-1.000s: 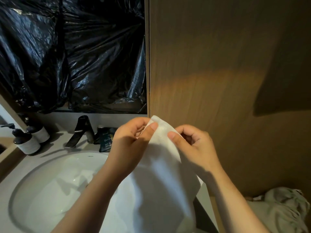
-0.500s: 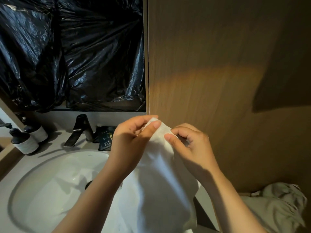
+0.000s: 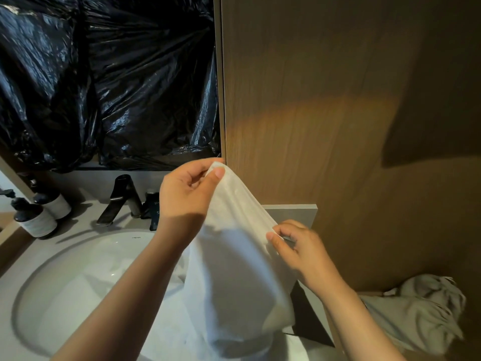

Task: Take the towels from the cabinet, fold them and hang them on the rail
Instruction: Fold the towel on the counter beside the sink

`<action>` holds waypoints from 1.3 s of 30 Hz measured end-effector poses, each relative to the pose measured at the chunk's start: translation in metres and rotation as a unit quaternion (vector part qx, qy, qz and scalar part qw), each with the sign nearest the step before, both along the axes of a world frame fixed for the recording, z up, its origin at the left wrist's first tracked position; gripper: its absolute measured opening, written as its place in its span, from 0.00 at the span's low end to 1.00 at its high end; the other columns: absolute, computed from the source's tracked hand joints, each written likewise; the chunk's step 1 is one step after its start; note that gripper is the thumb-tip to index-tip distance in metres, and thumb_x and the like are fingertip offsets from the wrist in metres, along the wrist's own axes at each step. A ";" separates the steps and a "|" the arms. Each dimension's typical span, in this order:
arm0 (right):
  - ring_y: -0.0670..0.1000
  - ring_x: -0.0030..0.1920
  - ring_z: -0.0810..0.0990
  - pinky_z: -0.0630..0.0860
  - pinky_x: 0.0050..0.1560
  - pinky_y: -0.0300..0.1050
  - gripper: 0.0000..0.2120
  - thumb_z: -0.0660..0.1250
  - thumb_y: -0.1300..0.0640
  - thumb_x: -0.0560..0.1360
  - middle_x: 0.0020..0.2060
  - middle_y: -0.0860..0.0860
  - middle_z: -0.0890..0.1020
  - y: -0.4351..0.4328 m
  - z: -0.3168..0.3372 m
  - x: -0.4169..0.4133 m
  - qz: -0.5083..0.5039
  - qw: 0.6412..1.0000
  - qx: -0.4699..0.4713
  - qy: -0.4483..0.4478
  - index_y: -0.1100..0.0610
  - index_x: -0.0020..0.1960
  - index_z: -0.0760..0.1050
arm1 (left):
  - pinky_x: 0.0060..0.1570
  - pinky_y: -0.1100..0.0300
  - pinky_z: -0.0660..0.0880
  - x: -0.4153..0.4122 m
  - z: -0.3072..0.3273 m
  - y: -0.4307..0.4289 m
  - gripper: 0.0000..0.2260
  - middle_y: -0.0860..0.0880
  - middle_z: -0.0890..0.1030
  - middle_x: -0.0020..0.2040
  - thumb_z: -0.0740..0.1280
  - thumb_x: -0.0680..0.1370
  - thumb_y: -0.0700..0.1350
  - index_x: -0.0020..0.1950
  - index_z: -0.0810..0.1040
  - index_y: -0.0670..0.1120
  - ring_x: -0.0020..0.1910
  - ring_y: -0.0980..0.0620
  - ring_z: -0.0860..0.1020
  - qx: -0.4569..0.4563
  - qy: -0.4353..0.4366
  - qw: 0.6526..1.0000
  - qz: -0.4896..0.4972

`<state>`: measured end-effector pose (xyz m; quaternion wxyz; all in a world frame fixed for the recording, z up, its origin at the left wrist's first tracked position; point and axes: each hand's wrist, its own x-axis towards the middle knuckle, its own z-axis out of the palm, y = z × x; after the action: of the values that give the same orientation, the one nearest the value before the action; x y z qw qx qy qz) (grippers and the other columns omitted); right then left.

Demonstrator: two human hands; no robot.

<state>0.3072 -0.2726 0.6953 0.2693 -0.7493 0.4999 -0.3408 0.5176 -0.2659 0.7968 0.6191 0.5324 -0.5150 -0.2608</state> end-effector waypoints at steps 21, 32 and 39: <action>0.40 0.37 0.73 0.68 0.36 0.39 0.08 0.65 0.46 0.78 0.35 0.39 0.73 -0.013 0.051 -0.059 -0.046 0.984 -0.146 0.094 0.45 0.43 0.80 | 0.47 0.64 0.75 0.021 -0.029 -0.033 0.06 0.53 0.81 0.45 0.65 0.80 0.43 0.54 0.80 0.49 0.45 0.54 0.79 0.019 -0.062 0.992 0.104; 0.42 0.39 0.76 0.70 0.39 0.41 0.04 0.68 0.55 0.77 0.37 0.42 0.77 0.006 -0.026 -0.098 -0.072 0.992 0.010 0.100 0.50 0.47 0.82 | 0.43 0.70 0.68 0.033 -0.071 -0.037 0.09 0.51 0.81 0.46 0.64 0.80 0.44 0.56 0.81 0.45 0.46 0.54 0.77 0.075 -0.087 0.983 0.145; 0.48 0.42 0.81 0.81 0.43 0.50 0.06 0.71 0.58 0.74 0.40 0.45 0.83 0.011 -0.038 -0.107 -0.098 0.990 0.092 -0.037 0.47 0.45 0.80 | 0.44 0.69 0.69 0.036 -0.075 -0.040 0.09 0.51 0.81 0.48 0.64 0.80 0.44 0.56 0.81 0.45 0.46 0.54 0.77 0.075 -0.094 0.982 0.145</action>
<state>0.1997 -0.2620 0.6575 0.3207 -0.6560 0.5893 -0.3459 0.5540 -0.3062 0.7222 0.5573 0.6688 -0.4669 -0.1551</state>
